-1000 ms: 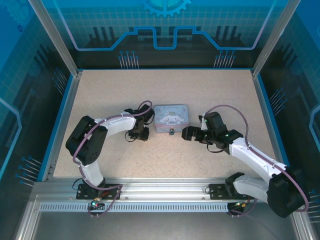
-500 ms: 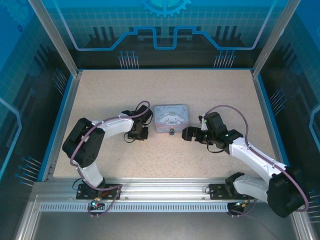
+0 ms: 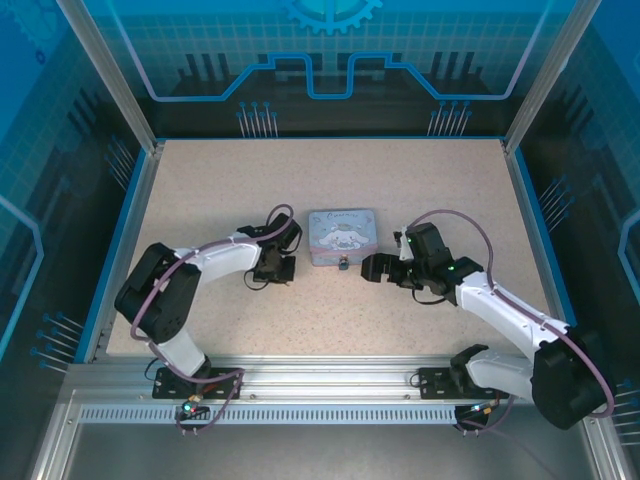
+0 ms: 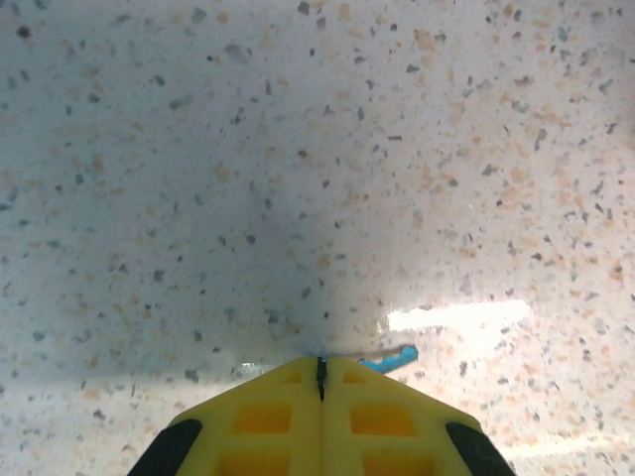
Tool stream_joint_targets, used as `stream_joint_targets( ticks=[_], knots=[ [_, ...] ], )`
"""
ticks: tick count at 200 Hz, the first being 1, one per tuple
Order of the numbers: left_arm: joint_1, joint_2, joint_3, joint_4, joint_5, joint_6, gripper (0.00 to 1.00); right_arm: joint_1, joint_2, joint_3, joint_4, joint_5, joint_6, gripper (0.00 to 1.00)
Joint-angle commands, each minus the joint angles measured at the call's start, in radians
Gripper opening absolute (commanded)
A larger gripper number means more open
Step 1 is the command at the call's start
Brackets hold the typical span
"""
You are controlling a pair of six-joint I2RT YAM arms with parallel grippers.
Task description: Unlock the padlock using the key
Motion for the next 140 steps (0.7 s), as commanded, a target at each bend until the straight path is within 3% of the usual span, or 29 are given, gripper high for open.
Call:
stream_joint_targets(
  ticks=[1,88,91,100,106,123,140],
  knots=[
    [-0.003,-0.055,-0.018,0.001,0.018,-0.029,0.00,-0.004,0.013,0.002,0.039,-0.058,-0.009,1.00],
    [-0.037,-0.064,-0.054,-0.004,0.077,-0.039,0.00,-0.004,0.020,-0.010,0.036,-0.038,0.003,1.00],
    [-0.042,-0.064,-0.055,-0.004,0.081,-0.042,0.09,-0.004,0.020,-0.010,0.036,-0.038,0.003,1.00],
    [-0.055,-0.059,-0.057,-0.008,0.082,-0.048,0.47,-0.005,0.020,-0.016,0.039,-0.035,0.006,1.00],
    [-0.064,-0.060,-0.061,-0.011,0.075,-0.053,0.60,-0.004,0.020,-0.017,0.041,-0.036,0.008,1.00],
    [-0.076,-0.071,-0.071,-0.017,0.034,-0.067,0.75,-0.004,0.023,-0.017,0.045,-0.042,0.009,1.00],
    [-0.074,-0.086,-0.074,-0.023,-0.003,-0.073,0.79,-0.004,0.024,-0.016,0.045,-0.043,0.009,1.00]
  ],
)
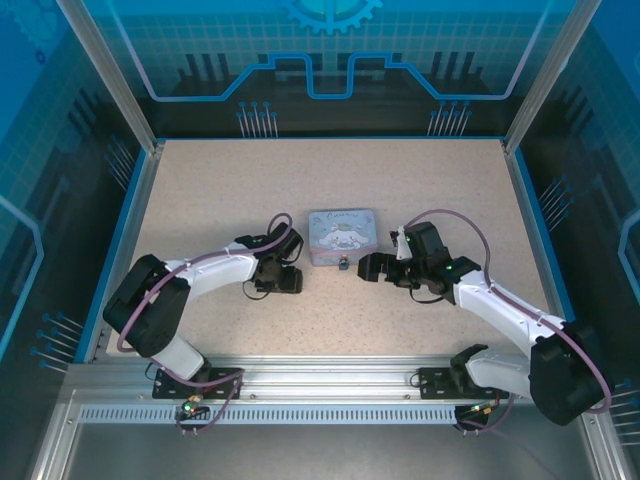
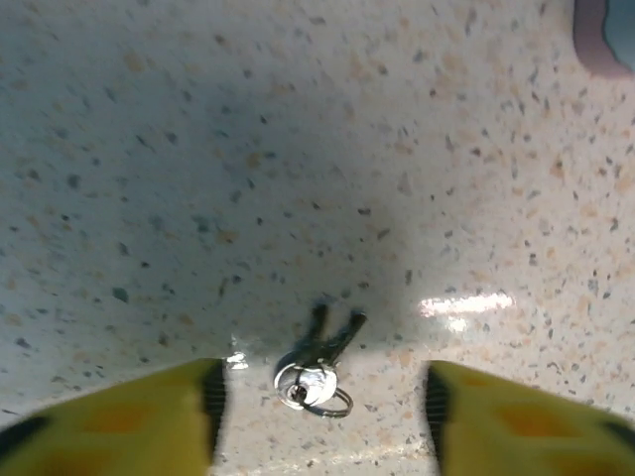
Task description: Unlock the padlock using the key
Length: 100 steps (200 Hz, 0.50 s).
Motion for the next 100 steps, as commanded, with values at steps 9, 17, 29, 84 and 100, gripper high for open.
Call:
stream_joint_targets(
  ticks=[9,17,29,84,100],
  knots=[
    [-0.003,-0.035,-0.004,-0.036,-0.056,-0.026,0.80,-0.004,0.007,-0.004,0.011,-0.009,0.005,1.00],
    [-0.003,-0.031,0.004,-0.042,-0.068,-0.026,0.80,-0.004,0.007,-0.001,0.009,-0.008,0.004,1.00],
    [-0.004,-0.020,0.018,-0.056,-0.094,-0.026,0.80,-0.004,0.008,0.000,0.006,-0.008,0.002,1.00],
    [-0.003,0.011,0.028,-0.070,-0.157,-0.086,0.70,-0.002,0.006,0.000,-0.001,-0.004,0.004,1.00],
    [-0.002,0.017,0.026,-0.066,-0.162,-0.105,0.68,-0.002,0.008,-0.002,0.001,-0.003,0.004,1.00]
  ],
)
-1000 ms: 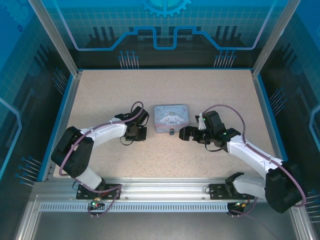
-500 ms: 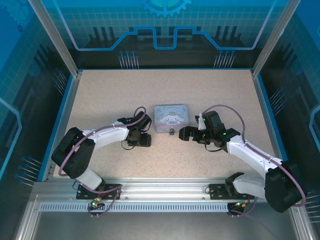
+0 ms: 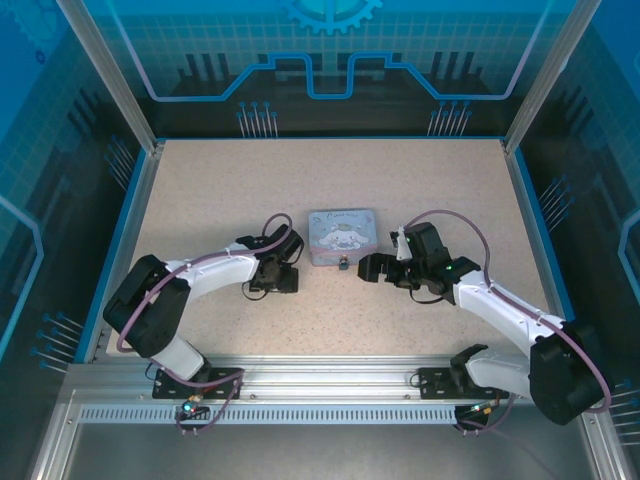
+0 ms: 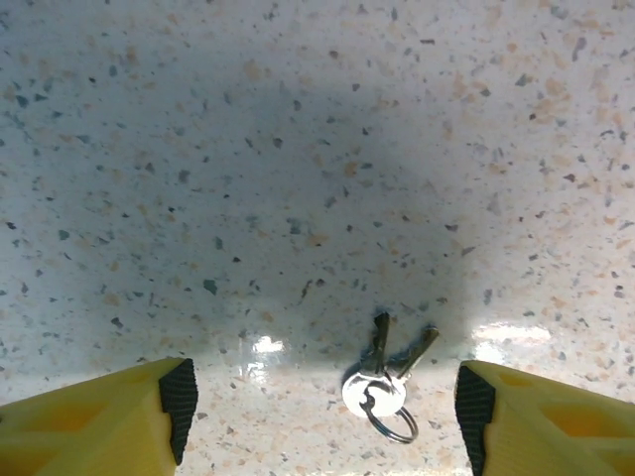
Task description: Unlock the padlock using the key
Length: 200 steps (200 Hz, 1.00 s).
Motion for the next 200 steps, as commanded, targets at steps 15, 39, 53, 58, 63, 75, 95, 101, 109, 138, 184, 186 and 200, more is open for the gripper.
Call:
stream_joint_targets(
  ticks=[15,39,53,58,63,75,95,101,109,138,184,186,200],
  knots=[
    [-0.001,0.022,0.014,-0.025,-0.044,-0.062,0.66,-0.003,0.008,-0.001,0.001,-0.003,0.000,1.00],
    [-0.001,0.040,0.011,-0.023,-0.047,-0.083,0.64,-0.002,0.009,-0.001,-0.001,0.000,-0.003,1.00],
    [0.000,0.053,0.010,-0.023,-0.051,-0.092,0.64,-0.002,0.009,-0.002,0.000,0.001,-0.004,1.00],
    [-0.001,0.056,0.008,-0.023,-0.052,-0.096,0.64,-0.002,0.009,-0.003,-0.002,0.002,-0.004,1.00],
    [-0.001,0.061,0.006,-0.024,-0.053,-0.098,0.64,-0.003,0.009,-0.004,-0.002,0.003,-0.004,1.00],
    [0.000,0.068,0.002,-0.025,-0.059,-0.108,0.64,-0.003,0.007,-0.006,-0.003,0.006,-0.004,1.00],
    [0.014,0.067,-0.012,-0.021,-0.059,-0.119,0.62,-0.004,0.004,-0.009,-0.005,0.011,-0.006,1.00],
    [0.021,0.066,-0.016,-0.019,-0.059,-0.122,0.62,-0.004,0.003,-0.011,-0.005,0.010,-0.005,1.00],
    [0.031,0.064,-0.022,-0.017,-0.057,-0.128,0.61,-0.004,0.003,-0.011,-0.005,0.012,-0.006,1.00],
    [0.057,0.038,-0.044,-0.012,-0.053,-0.134,0.59,-0.004,0.002,-0.011,-0.006,0.014,-0.006,1.00],
    [0.058,-0.006,-0.064,-0.019,-0.052,-0.149,0.55,-0.004,0.006,-0.014,-0.001,0.017,-0.001,1.00],
    [0.058,-0.005,-0.064,-0.019,-0.052,-0.150,0.55,-0.004,0.006,-0.014,-0.001,0.017,-0.001,1.00],
    [0.058,-0.004,-0.072,-0.012,-0.042,-0.157,0.55,-0.004,0.009,-0.014,0.002,0.018,0.002,1.00]
  ],
)
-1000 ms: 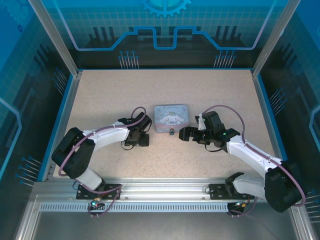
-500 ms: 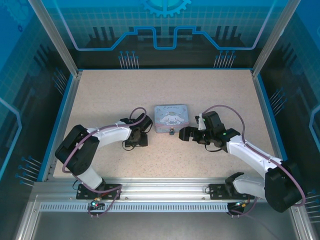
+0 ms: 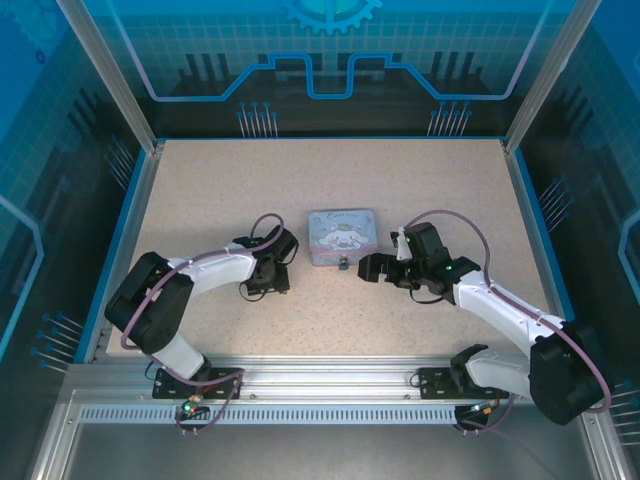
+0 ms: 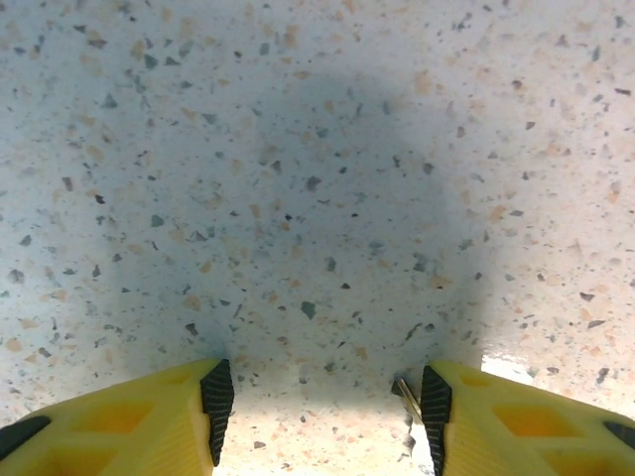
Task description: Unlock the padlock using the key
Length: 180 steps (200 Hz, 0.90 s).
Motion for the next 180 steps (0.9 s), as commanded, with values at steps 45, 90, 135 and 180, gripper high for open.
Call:
stream_joint_targets(
  ticks=[45,90,135,180],
  knots=[
    [0.001,-0.050,-0.052,0.006,0.046,-0.068,0.56,-0.004,0.006,-0.018,0.003,0.013,0.003,1.00],
    [-0.055,-0.058,-0.039,0.028,0.070,-0.228,0.64,-0.004,0.021,-0.028,0.033,0.007,0.006,1.00],
    [-0.065,-0.072,-0.097,0.051,0.024,-0.526,0.64,-0.005,0.022,-0.046,0.062,-0.004,0.001,1.00],
    [-0.089,-0.035,-0.030,-0.014,-0.008,-0.698,0.62,-0.016,0.008,-0.063,0.064,-0.008,-0.020,1.00]
  ],
)
